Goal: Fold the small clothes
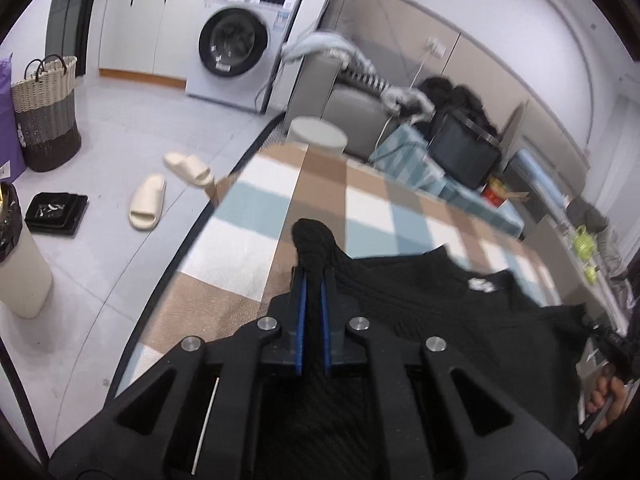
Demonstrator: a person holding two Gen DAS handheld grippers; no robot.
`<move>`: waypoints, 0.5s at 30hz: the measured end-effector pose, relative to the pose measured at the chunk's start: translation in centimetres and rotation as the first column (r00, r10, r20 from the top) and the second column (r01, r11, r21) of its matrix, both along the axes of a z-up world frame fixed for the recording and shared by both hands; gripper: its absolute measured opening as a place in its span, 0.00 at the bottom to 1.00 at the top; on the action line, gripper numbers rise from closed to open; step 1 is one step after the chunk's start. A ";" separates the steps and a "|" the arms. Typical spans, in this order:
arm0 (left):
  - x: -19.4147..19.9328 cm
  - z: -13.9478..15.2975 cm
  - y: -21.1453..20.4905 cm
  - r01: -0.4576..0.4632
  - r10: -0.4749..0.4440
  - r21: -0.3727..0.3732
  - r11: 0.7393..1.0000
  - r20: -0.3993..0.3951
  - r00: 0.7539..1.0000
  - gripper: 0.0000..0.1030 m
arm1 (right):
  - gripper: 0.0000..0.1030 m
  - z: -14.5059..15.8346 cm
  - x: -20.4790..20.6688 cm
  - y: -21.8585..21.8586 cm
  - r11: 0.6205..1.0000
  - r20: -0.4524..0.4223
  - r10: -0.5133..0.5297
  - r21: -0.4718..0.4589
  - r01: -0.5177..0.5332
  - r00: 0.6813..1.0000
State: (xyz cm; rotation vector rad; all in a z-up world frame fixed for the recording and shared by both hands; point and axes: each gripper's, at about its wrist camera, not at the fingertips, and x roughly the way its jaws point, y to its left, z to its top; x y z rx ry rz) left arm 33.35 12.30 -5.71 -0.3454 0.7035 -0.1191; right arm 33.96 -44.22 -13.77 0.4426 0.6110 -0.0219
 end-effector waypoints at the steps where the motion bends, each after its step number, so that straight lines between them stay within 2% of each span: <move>1: -0.5 0.6 0.3 -0.001 0.001 -0.008 1.000 0.018 1.000 0.04 | 0.05 0.1 -0.1 0.0 1.000 0.008 0.002 0.004 -0.002 1.000; 4: -1.6 2.5 1.1 -0.027 0.028 -0.014 1.000 0.083 0.996 0.03 | 0.04 0.7 0.0 -0.2 0.999 0.054 0.001 0.053 -0.003 0.999; 7: -1.5 3.0 2.1 -0.083 0.087 -0.038 0.996 0.103 0.991 0.03 | 0.04 1.0 0.9 -1.0 0.994 0.070 -0.057 0.094 0.050 0.996; 8: -1.1 2.6 2.3 -0.107 0.109 -0.035 0.994 0.087 0.990 0.03 | 0.04 0.9 1.4 -1.1 0.993 0.040 -0.083 0.082 0.080 0.996; 9: -0.6 2.0 2.3 -0.124 0.125 -0.024 0.992 0.045 0.991 0.05 | 0.12 0.4 1.9 -1.4 0.991 -0.009 -0.102 0.083 0.103 0.995; 10: -0.1 1.1 2.4 -0.145 0.145 -0.003 0.989 -0.016 0.989 0.08 | 0.26 -0.1 2.1 -1.6 0.989 -0.052 -0.106 0.095 0.111 0.993; 11: 0.3 0.2 2.5 -0.156 0.157 0.015 0.988 -0.082 0.984 0.17 | 0.32 -0.6 2.1 -1.7 0.988 -0.090 -0.106 0.105 0.116 0.990; 12: 0.3 -0.2 2.7 -0.156 0.156 0.015 0.988 -0.112 0.981 0.23 | 0.38 -1.1 1.8 -1.9 0.987 -0.114 -0.101 0.110 0.114 0.988; 15: -0.9 -1.2 3.2 -0.141 0.138 -0.012 0.990 -0.143 0.980 0.31 | 0.42 -2.0 0.3 -1.8 0.993 -0.172 -0.051 0.100 0.069 0.984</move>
